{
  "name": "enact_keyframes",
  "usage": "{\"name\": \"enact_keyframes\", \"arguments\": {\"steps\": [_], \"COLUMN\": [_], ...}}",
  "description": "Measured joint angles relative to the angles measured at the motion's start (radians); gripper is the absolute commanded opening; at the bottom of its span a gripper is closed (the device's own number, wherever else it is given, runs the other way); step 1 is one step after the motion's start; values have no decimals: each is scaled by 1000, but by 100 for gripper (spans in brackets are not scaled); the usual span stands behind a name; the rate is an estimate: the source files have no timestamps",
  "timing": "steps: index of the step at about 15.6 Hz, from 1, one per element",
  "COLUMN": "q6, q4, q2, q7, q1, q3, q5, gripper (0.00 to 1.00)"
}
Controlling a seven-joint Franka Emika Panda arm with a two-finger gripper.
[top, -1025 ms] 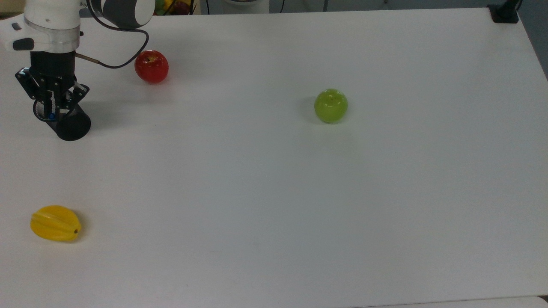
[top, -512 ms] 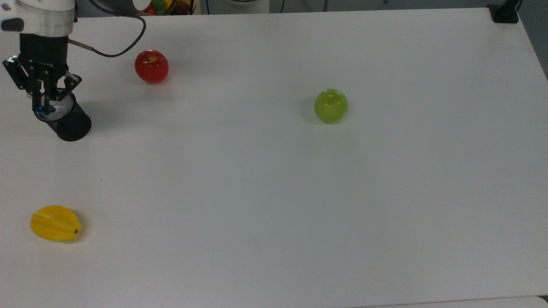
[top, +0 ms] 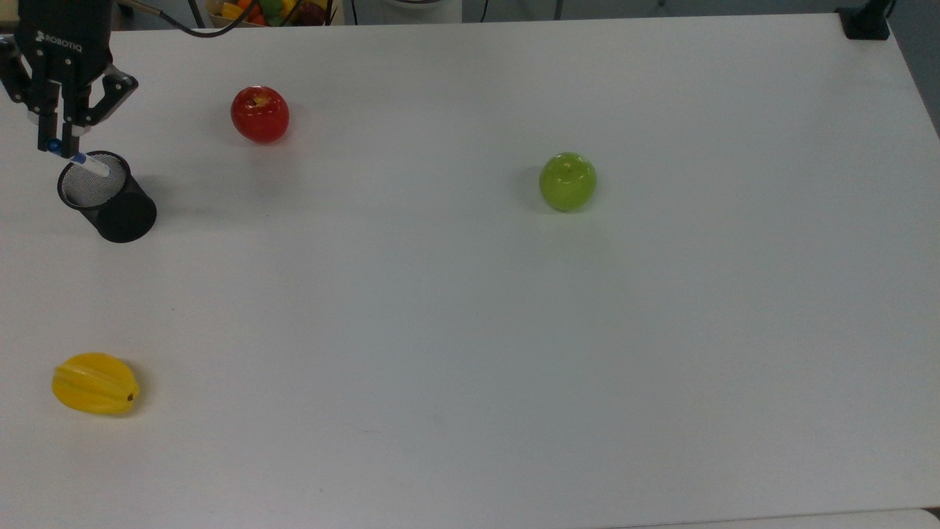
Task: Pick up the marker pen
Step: 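Lift the marker out of the cup and carry it away, then lower the marker and lay it flat on the table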
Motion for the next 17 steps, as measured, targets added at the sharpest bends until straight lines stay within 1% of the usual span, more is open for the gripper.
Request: {"name": "enact_keyframes", "arguments": {"steps": [2, 5, 10, 14, 17], "q6": [-24, -76, -175, -234, -260], "q4": [1, 2, 0, -9, -15], "q2": [-20, -38, -39, -19, 21], "q7": [34, 113, 249, 281, 290], "q1": [18, 40, 56, 58, 59], "q3": [16, 60, 174, 247, 305], "q5": [1, 2, 2, 15, 22], "gripper": [0, 0, 0, 0, 0]}}
